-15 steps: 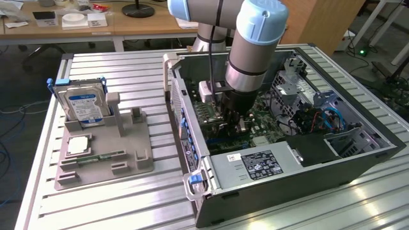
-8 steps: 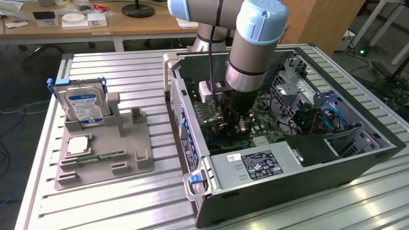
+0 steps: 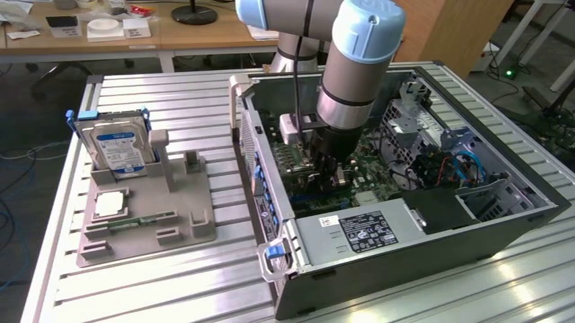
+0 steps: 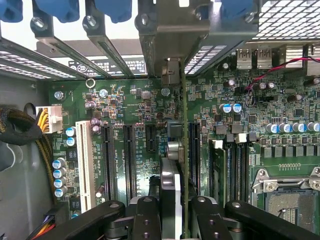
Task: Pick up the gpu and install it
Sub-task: 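Insert the gpu into the slot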
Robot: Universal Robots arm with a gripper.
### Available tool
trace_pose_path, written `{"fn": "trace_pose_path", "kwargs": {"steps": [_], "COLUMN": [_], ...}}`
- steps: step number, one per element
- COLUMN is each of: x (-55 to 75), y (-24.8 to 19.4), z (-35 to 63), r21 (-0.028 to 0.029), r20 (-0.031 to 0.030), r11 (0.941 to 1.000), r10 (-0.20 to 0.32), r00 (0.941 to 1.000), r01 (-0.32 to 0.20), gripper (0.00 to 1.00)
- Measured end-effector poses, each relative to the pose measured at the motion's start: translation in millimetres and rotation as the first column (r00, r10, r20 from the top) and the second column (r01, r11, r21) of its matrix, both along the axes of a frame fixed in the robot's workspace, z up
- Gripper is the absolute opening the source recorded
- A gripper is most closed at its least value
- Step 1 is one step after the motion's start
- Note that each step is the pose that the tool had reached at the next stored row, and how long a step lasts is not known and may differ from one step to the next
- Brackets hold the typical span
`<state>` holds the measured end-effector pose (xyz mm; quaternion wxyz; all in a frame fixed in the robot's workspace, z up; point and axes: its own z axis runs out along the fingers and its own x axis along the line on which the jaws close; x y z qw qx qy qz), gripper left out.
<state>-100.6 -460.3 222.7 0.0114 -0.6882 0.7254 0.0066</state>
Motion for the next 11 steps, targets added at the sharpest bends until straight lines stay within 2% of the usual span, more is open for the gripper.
{"fn": "trace_pose_path", "kwargs": {"steps": [11], "x": [-0.7], "y": [-0.1], "z": [-2.2], "r21": [-0.0007], "r20": [-0.0003], "r11": [1.0000], "r10": [0.000], "r00": [1.0000], "r01": [0.000], "gripper": [0.28]}}
